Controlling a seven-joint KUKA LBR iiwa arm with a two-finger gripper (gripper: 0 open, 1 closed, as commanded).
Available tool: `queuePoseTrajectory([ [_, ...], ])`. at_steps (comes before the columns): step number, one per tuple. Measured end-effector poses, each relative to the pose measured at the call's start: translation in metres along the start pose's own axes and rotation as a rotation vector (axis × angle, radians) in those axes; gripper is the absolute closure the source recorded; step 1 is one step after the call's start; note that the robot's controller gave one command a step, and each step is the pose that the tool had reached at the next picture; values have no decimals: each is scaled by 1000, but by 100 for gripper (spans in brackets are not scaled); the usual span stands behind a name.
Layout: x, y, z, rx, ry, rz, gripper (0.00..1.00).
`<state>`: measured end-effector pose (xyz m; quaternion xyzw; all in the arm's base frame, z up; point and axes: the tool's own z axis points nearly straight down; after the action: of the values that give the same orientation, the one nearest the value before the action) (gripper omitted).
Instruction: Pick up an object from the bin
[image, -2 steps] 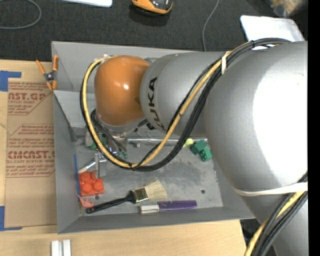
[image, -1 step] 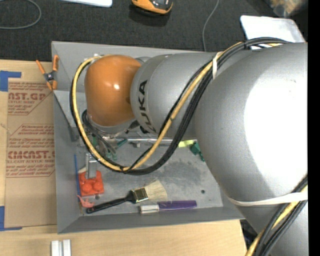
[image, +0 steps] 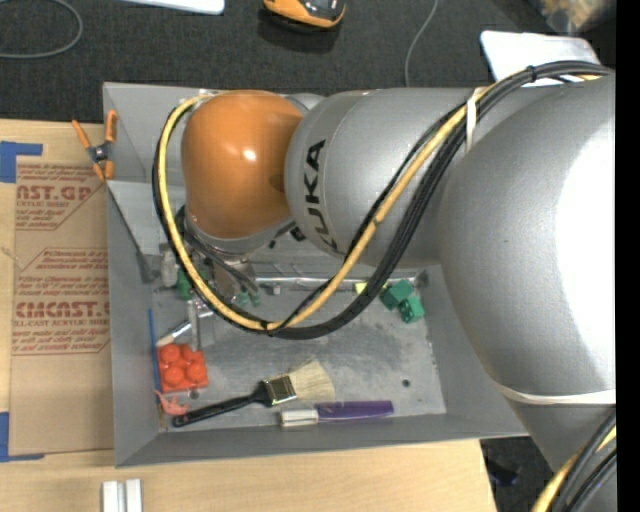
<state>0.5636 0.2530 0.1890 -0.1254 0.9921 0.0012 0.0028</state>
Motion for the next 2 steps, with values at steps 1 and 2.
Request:
queuePoseTrajectory([
  [1,28,-10,41,-2,-5,-149,0],
  [2,25,-15,29,-2,1,69,0],
])
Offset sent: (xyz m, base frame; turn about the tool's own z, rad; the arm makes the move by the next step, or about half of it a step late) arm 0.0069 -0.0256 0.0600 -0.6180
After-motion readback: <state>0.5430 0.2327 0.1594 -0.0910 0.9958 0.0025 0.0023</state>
